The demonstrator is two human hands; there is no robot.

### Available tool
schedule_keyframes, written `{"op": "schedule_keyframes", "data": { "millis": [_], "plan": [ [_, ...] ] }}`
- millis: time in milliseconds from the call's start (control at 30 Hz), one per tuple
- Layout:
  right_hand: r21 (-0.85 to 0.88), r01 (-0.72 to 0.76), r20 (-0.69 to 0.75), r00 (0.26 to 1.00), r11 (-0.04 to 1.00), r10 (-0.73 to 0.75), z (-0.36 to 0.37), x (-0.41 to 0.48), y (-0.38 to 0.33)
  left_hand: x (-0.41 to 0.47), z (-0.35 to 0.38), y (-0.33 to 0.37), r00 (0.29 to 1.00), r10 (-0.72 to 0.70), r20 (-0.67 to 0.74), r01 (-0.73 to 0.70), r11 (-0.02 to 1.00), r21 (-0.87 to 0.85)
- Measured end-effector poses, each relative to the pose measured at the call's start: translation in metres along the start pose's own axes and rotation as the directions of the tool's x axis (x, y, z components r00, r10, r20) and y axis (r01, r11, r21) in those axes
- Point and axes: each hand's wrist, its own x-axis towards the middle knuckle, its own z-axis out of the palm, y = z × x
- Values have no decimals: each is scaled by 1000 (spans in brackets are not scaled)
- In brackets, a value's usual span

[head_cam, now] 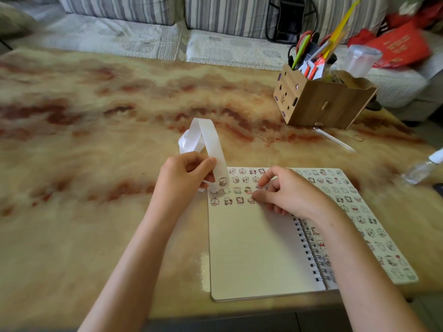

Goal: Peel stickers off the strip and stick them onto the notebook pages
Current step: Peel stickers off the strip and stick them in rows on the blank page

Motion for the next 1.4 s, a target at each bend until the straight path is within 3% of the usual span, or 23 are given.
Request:
{"op": "schedule_keyframes", "data": {
  "millis": [367, 600, 867, 933, 1000, 1133, 1400],
  "plan": [
    [18, 0, 68, 998, 1000, -1, -3, 2, 2, 0, 0, 0, 1000, 0, 0, 0, 1000, 6],
    [65, -22, -4, 1000, 998, 23, 1, 0, -1, -1, 1, 1, 1000, 11, 1, -11, 1000, -23],
    [-25, -3, -53, 999, 1000, 2, 5, 0, -1, -1, 2, 4, 999, 36, -16, -37, 997, -62],
    [-7, 45, -84, 995, 999, -45, 6, 0, -3, 0, 1, 4, 999, 38, -28, -40, 996, -81],
    [117, 161, -152, 978, 980, -143, 7, -1, -9, 1, 1, 5, 999, 43, -31, -46, 994, -103],
    [317, 413, -266, 903, 854, -338, 13, -5, -25, 1, 2, 6, 998, 60, -31, -63, 992, -112],
    [373, 486, -326, 866, 791, -379, 29, -4, -31, 1, 2, 5, 996, 88, -21, -90, 992, -85]
  ]
}}
